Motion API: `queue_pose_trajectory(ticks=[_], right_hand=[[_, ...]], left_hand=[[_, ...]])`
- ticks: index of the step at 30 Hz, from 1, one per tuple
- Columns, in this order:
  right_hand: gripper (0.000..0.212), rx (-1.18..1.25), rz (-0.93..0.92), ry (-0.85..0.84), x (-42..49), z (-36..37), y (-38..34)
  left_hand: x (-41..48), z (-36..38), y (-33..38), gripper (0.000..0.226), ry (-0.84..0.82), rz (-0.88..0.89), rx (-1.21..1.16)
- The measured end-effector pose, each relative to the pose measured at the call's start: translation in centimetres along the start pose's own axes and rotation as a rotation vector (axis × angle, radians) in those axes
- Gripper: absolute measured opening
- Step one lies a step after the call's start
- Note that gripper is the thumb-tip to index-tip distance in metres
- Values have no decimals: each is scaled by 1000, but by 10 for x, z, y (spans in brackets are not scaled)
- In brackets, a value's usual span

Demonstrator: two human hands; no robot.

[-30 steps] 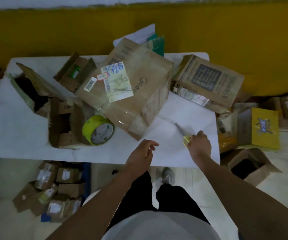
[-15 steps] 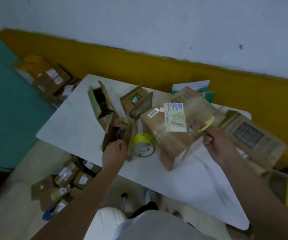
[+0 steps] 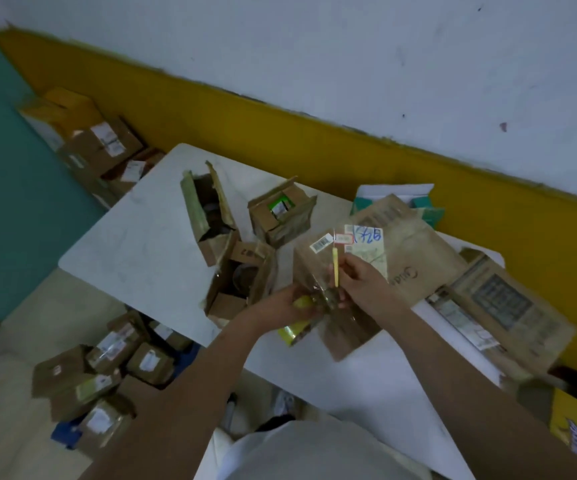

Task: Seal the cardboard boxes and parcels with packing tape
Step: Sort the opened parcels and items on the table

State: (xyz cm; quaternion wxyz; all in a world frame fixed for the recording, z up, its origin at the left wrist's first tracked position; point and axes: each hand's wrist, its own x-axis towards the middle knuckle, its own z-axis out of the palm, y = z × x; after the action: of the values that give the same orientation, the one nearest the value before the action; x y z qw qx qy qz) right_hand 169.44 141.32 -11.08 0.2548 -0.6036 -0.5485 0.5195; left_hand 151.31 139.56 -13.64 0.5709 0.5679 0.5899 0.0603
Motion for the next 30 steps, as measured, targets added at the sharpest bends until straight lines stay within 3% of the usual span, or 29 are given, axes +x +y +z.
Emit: queue_pose_trajectory(ticks=[5, 10, 13, 19, 24, 30], right_hand=[[27, -20, 147, -101, -5, -4, -29], [64, -300, 270, -254, -66, -7, -50], [58, -405, 441, -431, -94, -10, -48], [68, -498, 598, -428, -81, 0, -40], [65, -353, 536, -347, -61, 16, -41], [41, -429, 350, -262, -58, 14, -21]], left_hand=[[5, -11, -9, 50, -2, 36, 89], [4, -17, -28, 36, -37, 20, -58], [5, -16, -33, 24, -52, -1, -117], [3, -15, -31, 17, -61, 16, -133], [5, -15, -30, 23, -60, -7, -81], [5, -18, -20, 34, -55, -44, 5]])
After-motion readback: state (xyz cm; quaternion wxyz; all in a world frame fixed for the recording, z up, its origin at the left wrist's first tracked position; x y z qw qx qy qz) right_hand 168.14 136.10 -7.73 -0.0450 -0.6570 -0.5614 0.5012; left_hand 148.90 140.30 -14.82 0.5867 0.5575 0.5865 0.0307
